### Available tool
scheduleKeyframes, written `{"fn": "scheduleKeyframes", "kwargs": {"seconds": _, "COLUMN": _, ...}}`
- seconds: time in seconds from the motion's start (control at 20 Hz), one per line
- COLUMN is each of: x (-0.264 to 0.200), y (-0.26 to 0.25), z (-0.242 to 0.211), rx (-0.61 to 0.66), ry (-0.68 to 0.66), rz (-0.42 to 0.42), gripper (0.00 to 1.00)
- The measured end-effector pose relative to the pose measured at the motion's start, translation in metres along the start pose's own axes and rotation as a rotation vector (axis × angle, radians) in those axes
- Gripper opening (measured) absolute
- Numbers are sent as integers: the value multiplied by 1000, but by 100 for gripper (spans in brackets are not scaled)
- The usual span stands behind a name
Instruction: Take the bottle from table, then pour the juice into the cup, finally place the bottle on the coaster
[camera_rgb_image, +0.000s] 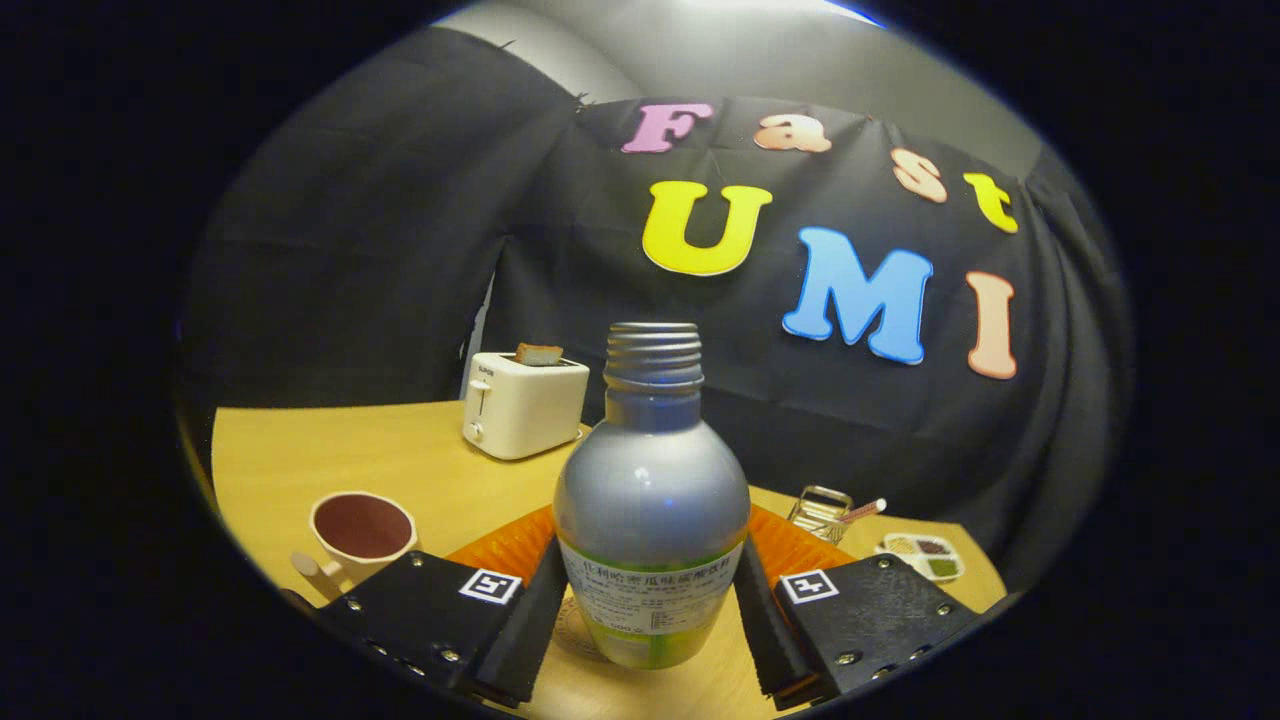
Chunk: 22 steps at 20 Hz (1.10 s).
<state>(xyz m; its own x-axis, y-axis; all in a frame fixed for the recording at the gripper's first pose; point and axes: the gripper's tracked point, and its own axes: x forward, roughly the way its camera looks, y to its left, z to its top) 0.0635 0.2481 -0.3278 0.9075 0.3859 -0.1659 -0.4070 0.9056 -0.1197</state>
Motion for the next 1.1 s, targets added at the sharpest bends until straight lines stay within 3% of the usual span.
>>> {"fn": "scheduleKeyframes", "kwargs": {"seconds": 0.15, "x": 6, "y": -8, "z": -2, "rx": 105, "ry": 9, "rz": 6, "gripper": 79}}
{"fn": "scheduleKeyframes", "kwargs": {"seconds": 0.6, "x": 36, "y": 9, "z": -24, "rx": 98, "ry": 13, "rz": 32, "gripper": 80}}
{"fn": "scheduleKeyframes", "kwargs": {"seconds": 1.1, "x": 62, "y": 3, "z": -57, "rx": 161, "ry": 51, "rz": 2, "gripper": 80}}
